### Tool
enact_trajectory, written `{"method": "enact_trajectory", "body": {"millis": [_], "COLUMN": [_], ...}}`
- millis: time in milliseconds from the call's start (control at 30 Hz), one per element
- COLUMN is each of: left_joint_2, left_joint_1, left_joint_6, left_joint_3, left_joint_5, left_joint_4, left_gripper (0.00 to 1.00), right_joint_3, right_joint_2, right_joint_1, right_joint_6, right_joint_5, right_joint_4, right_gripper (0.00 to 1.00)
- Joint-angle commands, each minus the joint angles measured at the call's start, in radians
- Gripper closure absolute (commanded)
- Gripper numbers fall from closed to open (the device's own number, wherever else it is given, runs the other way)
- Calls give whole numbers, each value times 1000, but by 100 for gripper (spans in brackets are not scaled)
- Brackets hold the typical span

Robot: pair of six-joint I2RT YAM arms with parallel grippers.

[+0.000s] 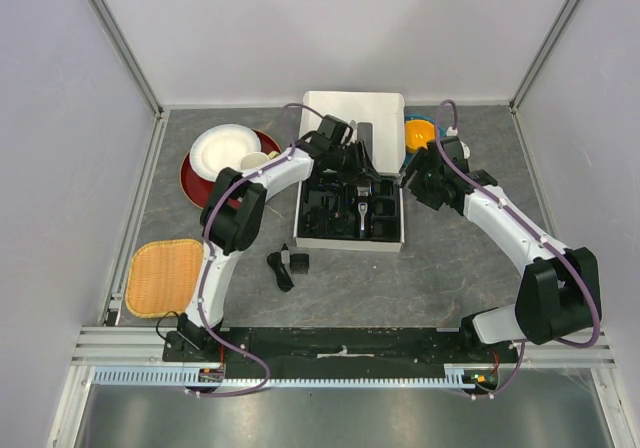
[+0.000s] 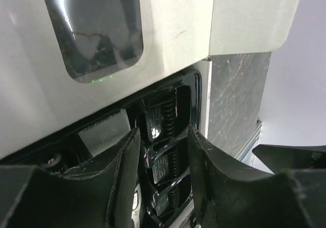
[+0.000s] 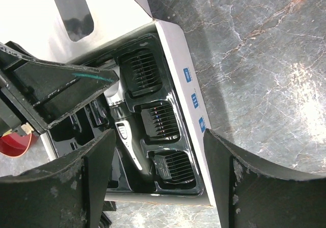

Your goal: Sort the hair-cutting tools

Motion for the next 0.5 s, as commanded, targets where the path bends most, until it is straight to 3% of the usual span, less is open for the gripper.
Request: {"method": "enact_trajectory", "body": {"millis": [0, 133, 167, 267, 467], "left_joint_2": [-104, -172, -187, -262, -437], "left_joint_1": [2, 2, 4, 4, 10], "left_joint_6": [82, 120, 131, 177, 231], "left_joint_3": [37, 15, 9, -29, -248], "left_joint_5": [-54, -83, -101, -164, -414], "left_joint_4": [-53, -67, -72, -105, -129], "left_gripper": [52, 53, 53, 53, 53], "right_joint_3": [50, 54, 56, 71, 106], "right_joint_2": [19, 50, 57, 103, 220], "right_joint_1": [-2, 10, 20, 37, 61], "right_joint_6": [-30, -40, -43, -56, -98], "right_joint_5": [-16, -59, -59, -88, -111], "right_joint_4": [34, 114, 125, 164, 235], "right_gripper": [26, 46, 56, 73, 81]}}
